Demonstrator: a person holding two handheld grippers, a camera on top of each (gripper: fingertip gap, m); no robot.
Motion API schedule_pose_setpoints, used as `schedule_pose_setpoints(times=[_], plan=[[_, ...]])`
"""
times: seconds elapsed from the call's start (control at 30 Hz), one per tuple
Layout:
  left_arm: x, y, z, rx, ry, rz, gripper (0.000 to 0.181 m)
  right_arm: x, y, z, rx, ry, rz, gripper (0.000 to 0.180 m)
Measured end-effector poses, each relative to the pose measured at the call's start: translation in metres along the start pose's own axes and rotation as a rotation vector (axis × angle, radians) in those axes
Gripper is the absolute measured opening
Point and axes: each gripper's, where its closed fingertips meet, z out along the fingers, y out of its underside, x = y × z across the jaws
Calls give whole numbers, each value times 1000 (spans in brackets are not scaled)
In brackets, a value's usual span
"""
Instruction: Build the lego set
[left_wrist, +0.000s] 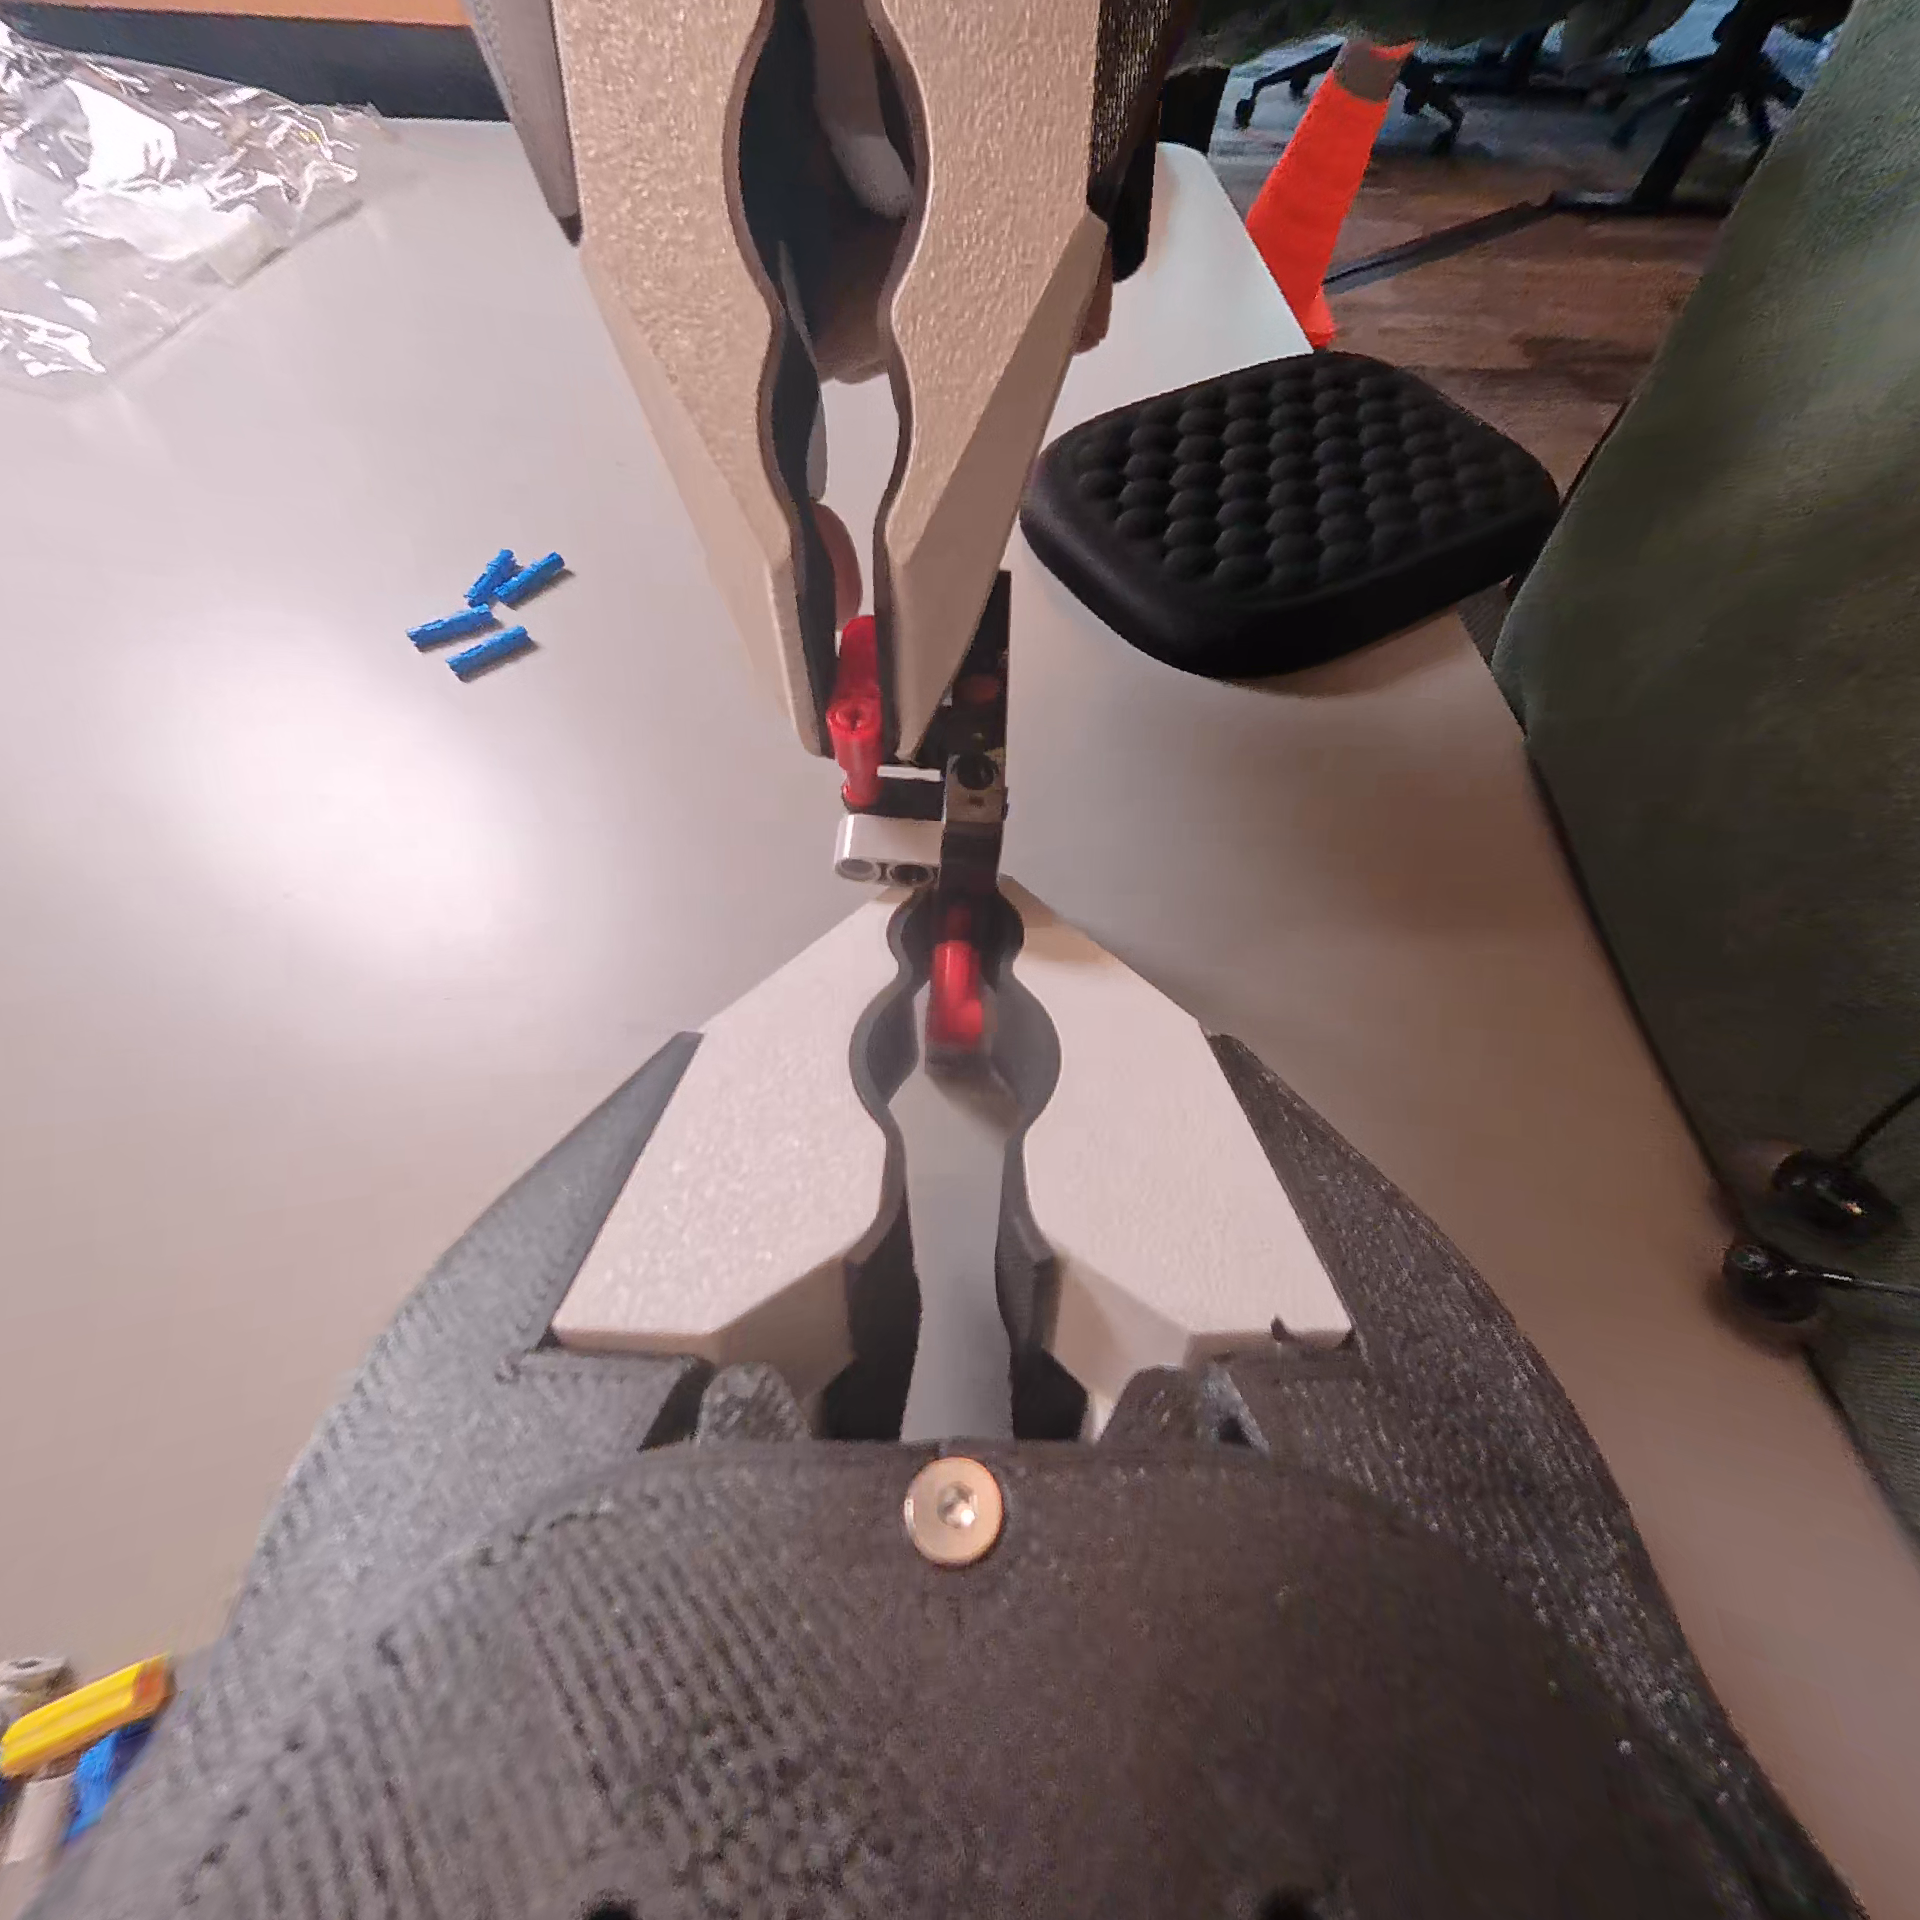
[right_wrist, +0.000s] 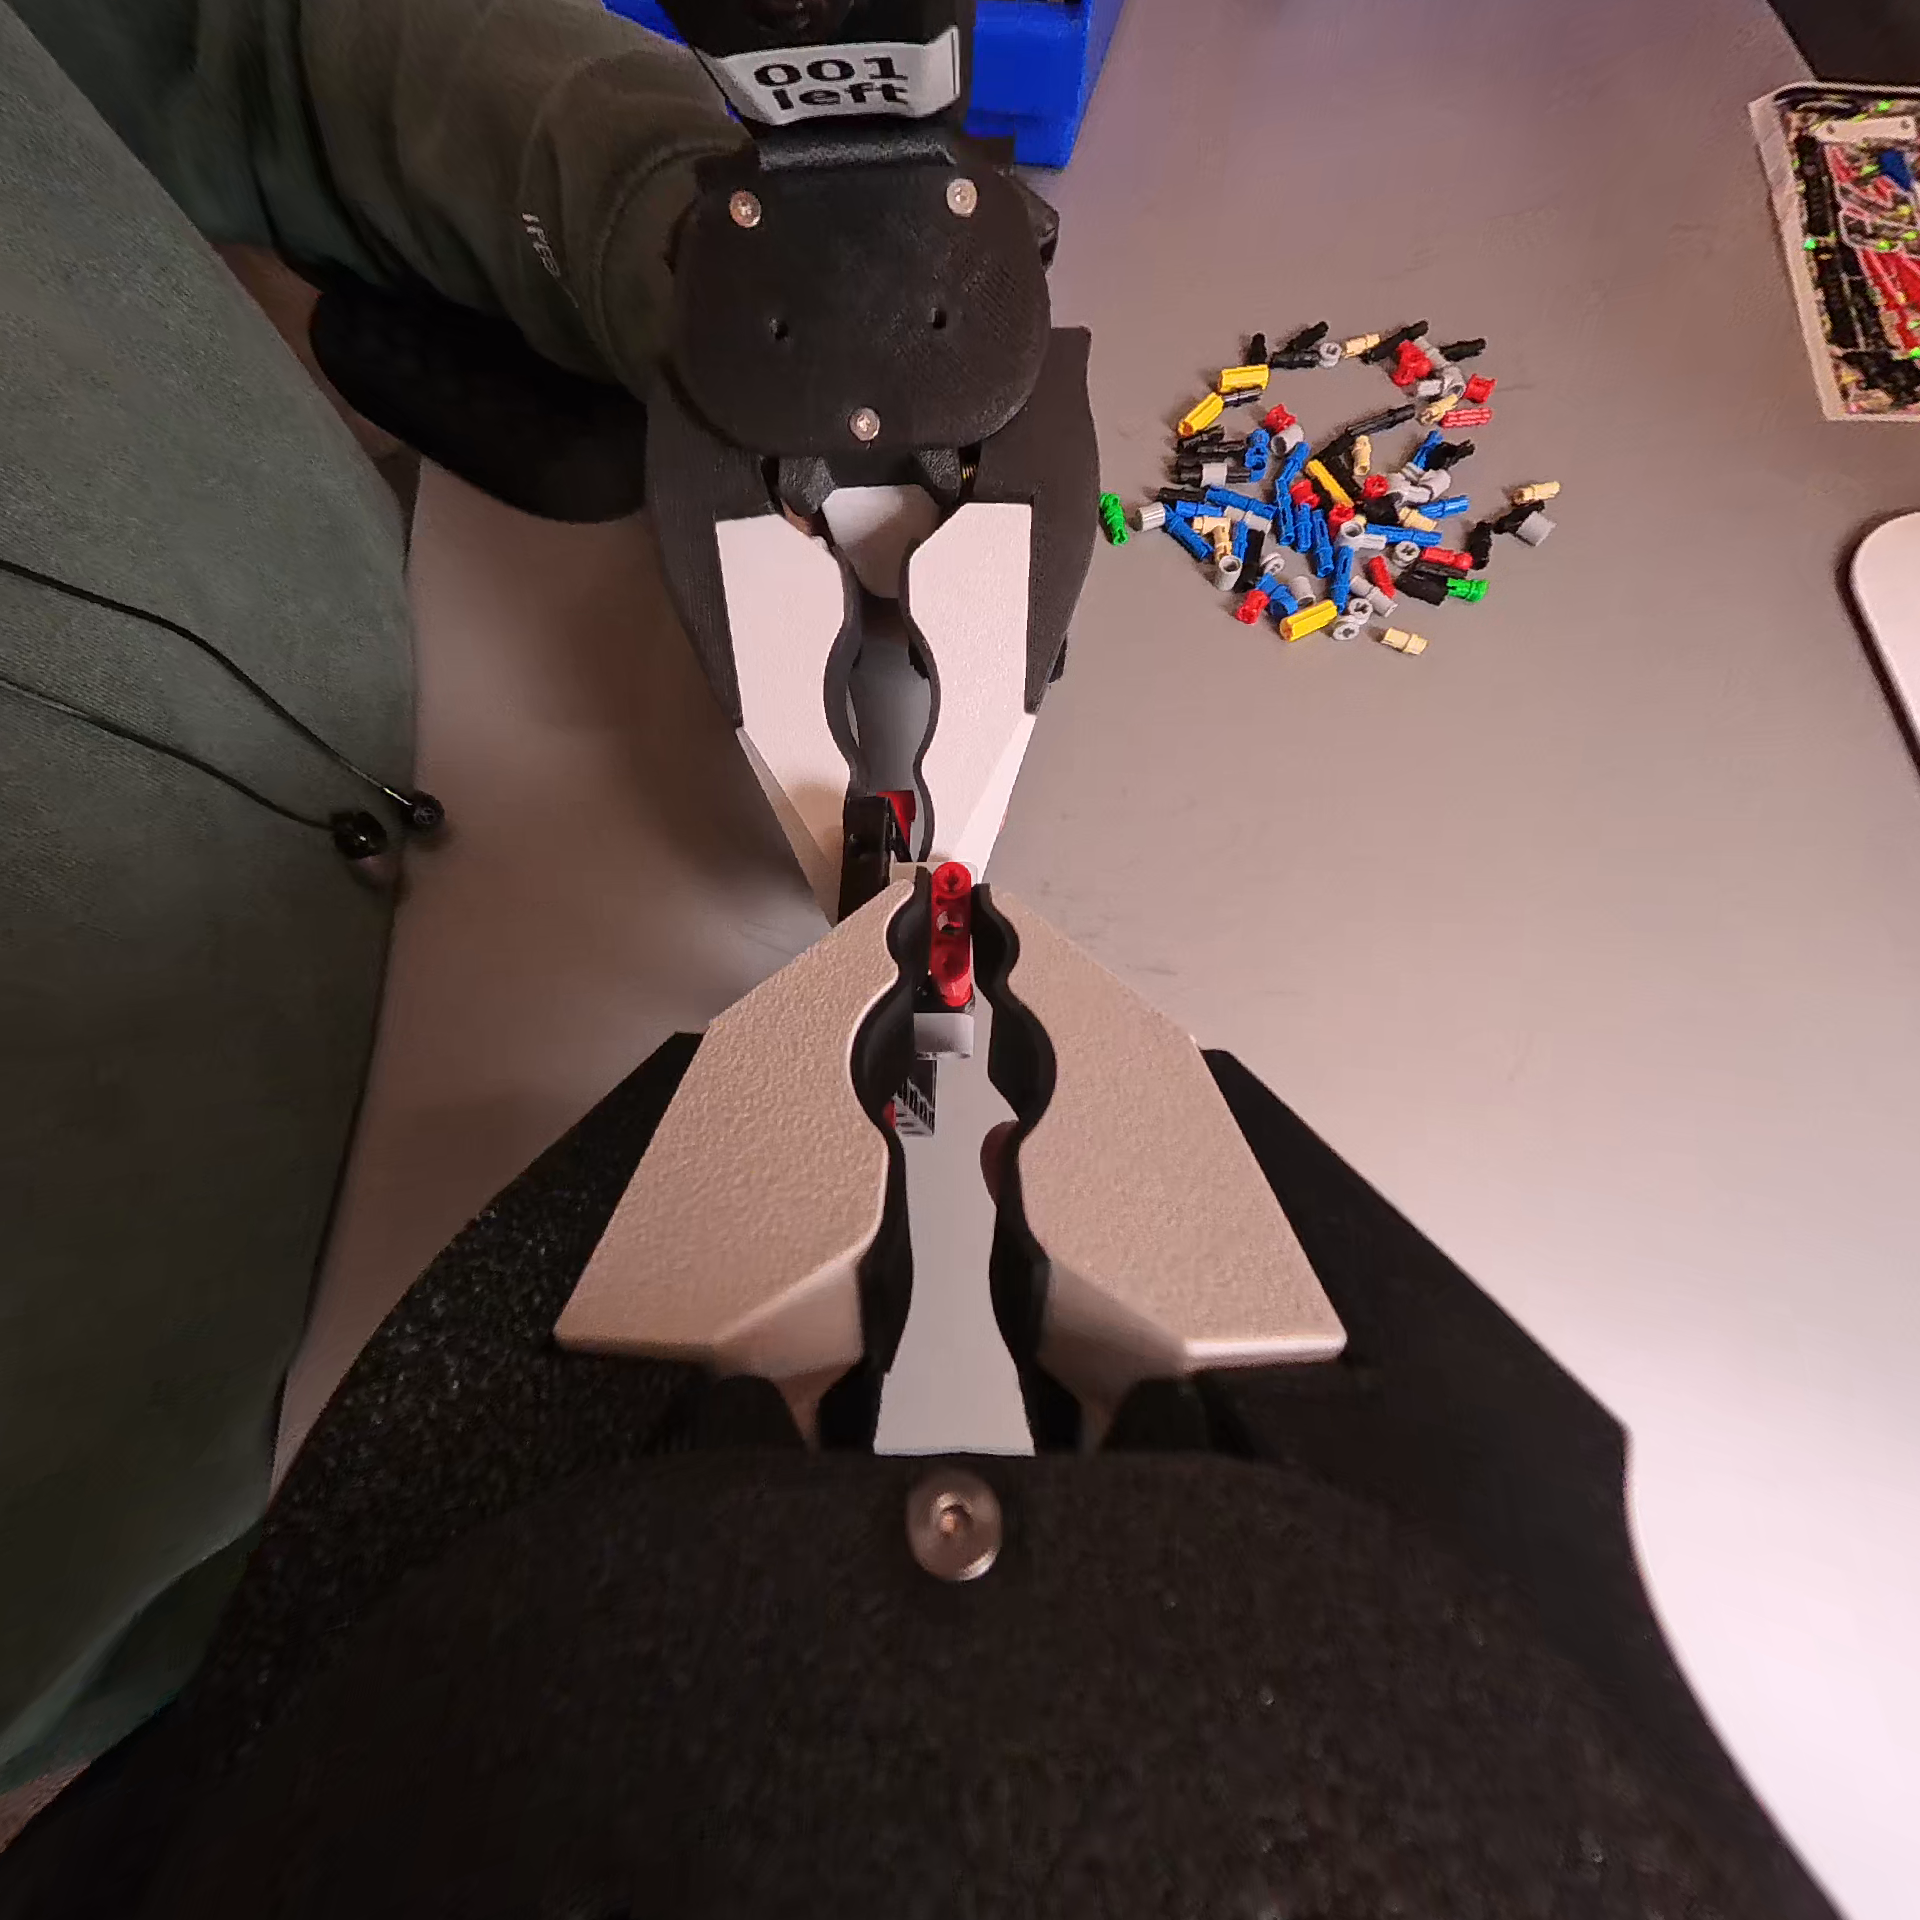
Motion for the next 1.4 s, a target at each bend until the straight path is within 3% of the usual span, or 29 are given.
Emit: schedule_pose_setpoints(times=[0.03, 0.57, 1.0, 1.1, 1.2, 1.3, 1.4], plan=[[0, 0, 0, 3, 4, -8, 6, 0, 0, 0, 5, -3, 7, 4], [2, -1, 0, 13, 31, -37, 6, 0, -1, 0, 47, -42, 65, 5], [-32, -2, -14, 19, -231, 289, 9, 14, -12, 2, 109, 68, 10, 7], [-51, -3, -25, 35, -282, 181, 42, 27, -15, 1, 138, 244, -144, 6], [-64, -1, -37, 95, -208, -94, 71, 36, -14, 1, 155, 448, -360, 6], [-62, 3, -39, 145, -74, -315, 73, 34, -4, 12, 136, 555, -521, 6], [-53, 13, -28, 67, -23, -304, 68, 32, 6, 24, 107, 594, -637, 6]])
